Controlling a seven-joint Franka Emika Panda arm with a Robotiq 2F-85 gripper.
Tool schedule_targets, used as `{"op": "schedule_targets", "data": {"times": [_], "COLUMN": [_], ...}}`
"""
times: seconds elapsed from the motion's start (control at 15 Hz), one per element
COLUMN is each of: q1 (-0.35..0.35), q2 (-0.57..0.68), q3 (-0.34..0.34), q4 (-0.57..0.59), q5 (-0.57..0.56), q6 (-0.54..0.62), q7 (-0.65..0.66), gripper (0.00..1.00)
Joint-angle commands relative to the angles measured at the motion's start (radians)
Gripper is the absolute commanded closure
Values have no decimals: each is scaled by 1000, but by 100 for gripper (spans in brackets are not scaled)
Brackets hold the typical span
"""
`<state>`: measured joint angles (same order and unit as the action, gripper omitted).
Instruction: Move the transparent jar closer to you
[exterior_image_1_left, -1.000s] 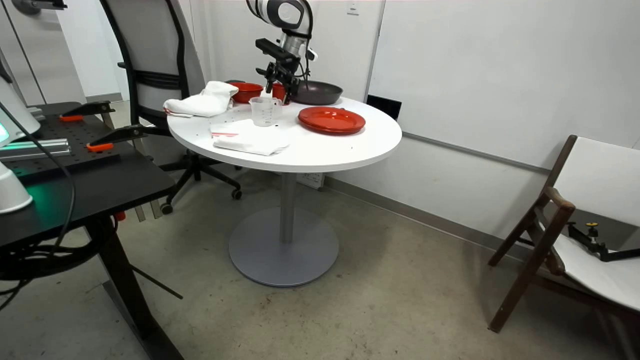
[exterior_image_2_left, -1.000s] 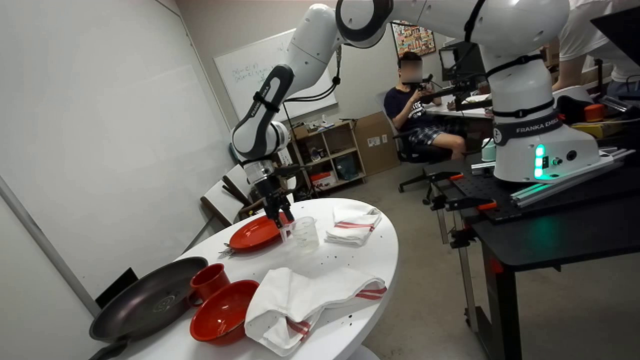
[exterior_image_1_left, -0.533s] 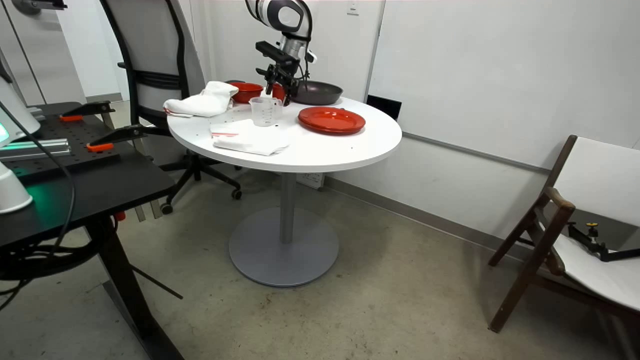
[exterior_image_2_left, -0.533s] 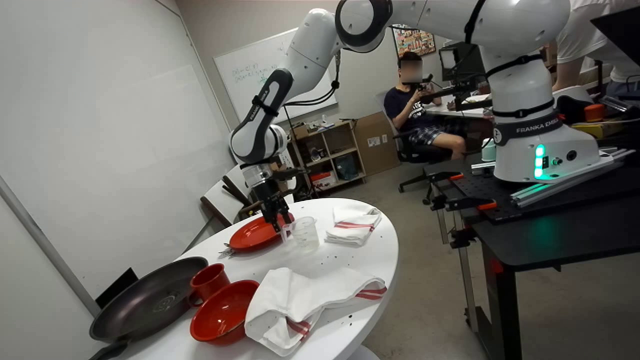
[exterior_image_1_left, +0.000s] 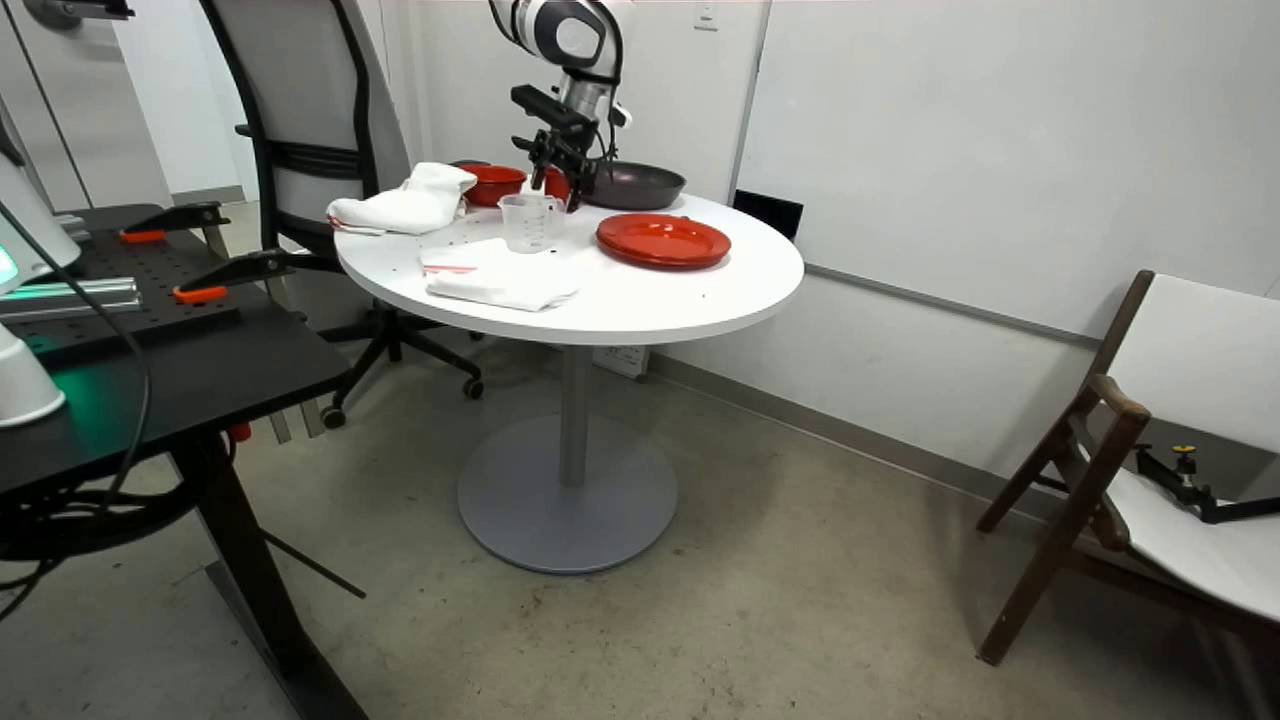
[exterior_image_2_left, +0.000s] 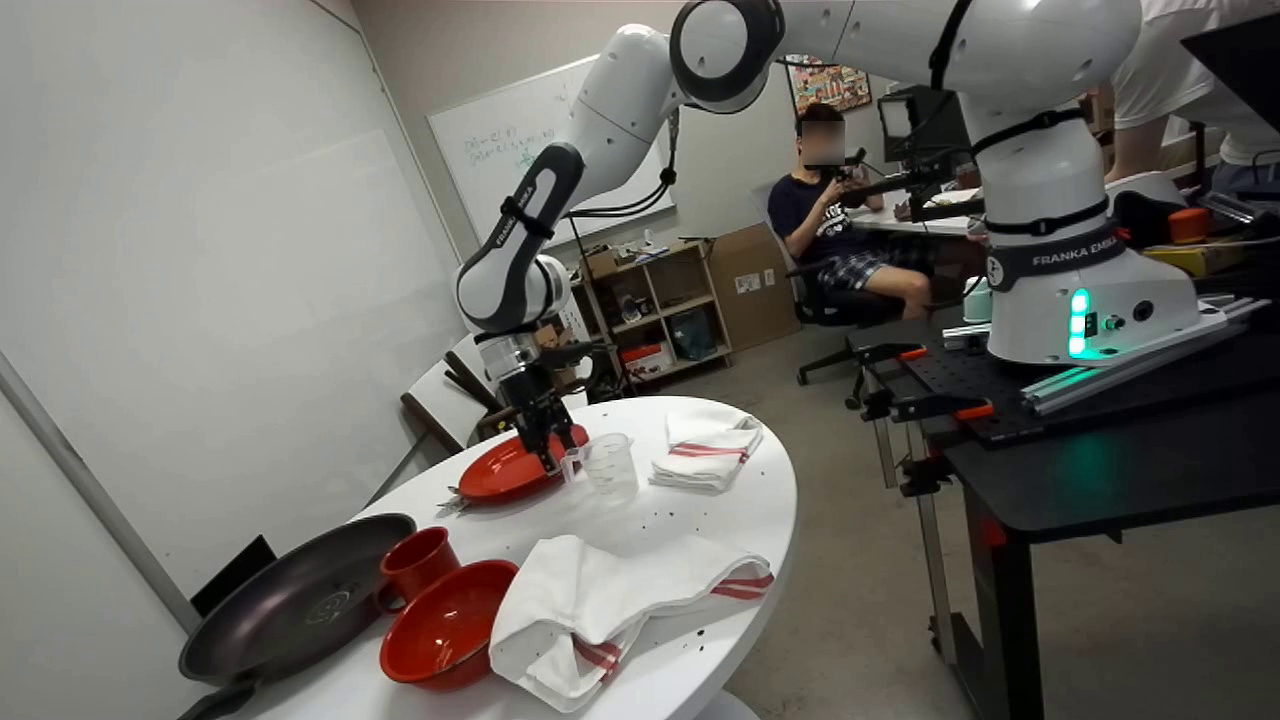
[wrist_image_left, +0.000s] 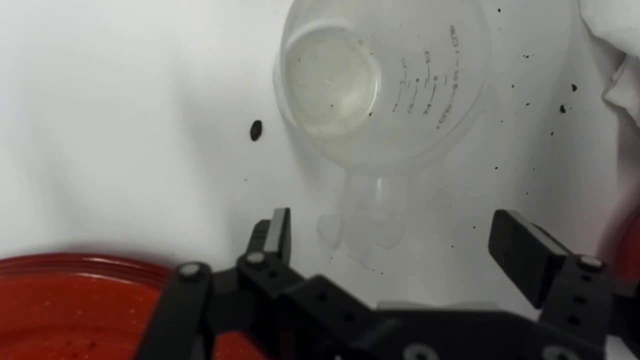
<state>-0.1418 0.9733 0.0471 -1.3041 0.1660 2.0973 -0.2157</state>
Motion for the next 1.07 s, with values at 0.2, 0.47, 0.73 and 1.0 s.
{"op": "schedule_targets", "data": {"times": [0.2, 0.47, 0.73, 1.0], "q1": [9, 10, 9, 8], "q2": [35, 38, 44, 40], "q3": [5, 7, 8, 10], "q4": [62, 62, 69, 66], "q5": [-9, -8, -7, -6], "q6": [-43, -44, -52, -60], "q7": [24, 23, 21, 17], "gripper": [33, 62, 94, 94]}}
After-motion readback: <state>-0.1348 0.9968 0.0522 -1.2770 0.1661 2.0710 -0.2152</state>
